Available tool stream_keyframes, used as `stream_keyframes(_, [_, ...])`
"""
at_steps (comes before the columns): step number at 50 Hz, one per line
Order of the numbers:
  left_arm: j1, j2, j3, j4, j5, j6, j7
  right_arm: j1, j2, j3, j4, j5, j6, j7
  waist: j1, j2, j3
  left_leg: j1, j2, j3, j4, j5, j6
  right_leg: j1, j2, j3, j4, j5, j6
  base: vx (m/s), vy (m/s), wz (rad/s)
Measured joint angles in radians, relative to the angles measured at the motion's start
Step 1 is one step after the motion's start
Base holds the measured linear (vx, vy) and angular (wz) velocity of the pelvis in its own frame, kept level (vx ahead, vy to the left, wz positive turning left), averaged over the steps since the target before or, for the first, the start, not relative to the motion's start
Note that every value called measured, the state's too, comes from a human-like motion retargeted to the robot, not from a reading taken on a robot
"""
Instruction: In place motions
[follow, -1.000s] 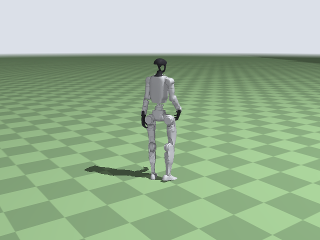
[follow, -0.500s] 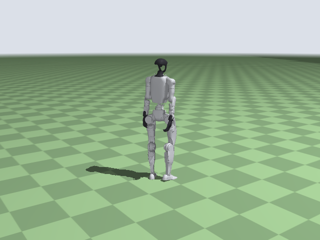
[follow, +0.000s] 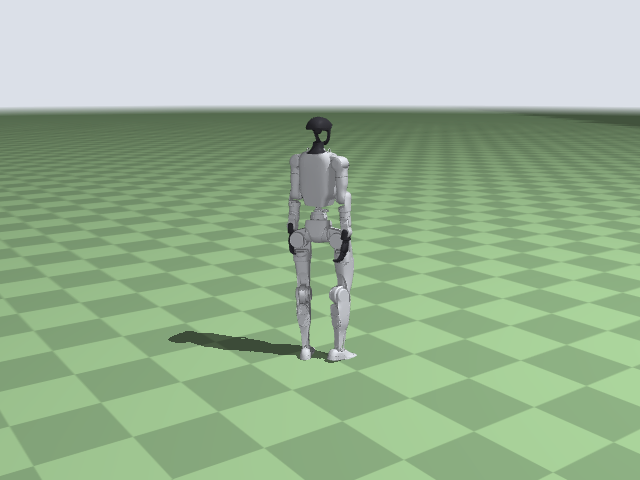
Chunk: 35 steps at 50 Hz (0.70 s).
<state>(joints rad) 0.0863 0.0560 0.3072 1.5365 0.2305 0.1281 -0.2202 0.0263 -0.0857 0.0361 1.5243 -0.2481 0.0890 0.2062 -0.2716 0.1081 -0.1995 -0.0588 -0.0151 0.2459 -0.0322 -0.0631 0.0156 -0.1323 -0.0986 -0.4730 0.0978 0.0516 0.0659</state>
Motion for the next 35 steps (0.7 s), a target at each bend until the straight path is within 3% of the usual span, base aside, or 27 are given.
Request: stream_keyframes(35, [-0.010, 0.006, -0.026, 0.032, 0.004, 0.003, 0.023, 0.024, -0.020, -0.013, 0.075, -0.057, 0.040, -0.009, -0.004, -0.025, -0.010, 0.030, -0.006, 0.027, -0.002, -0.017, 0.003, 0.021, 0.014, 0.026, -0.012, -0.002, -0.008, 0.02, 0.00, 0.01])
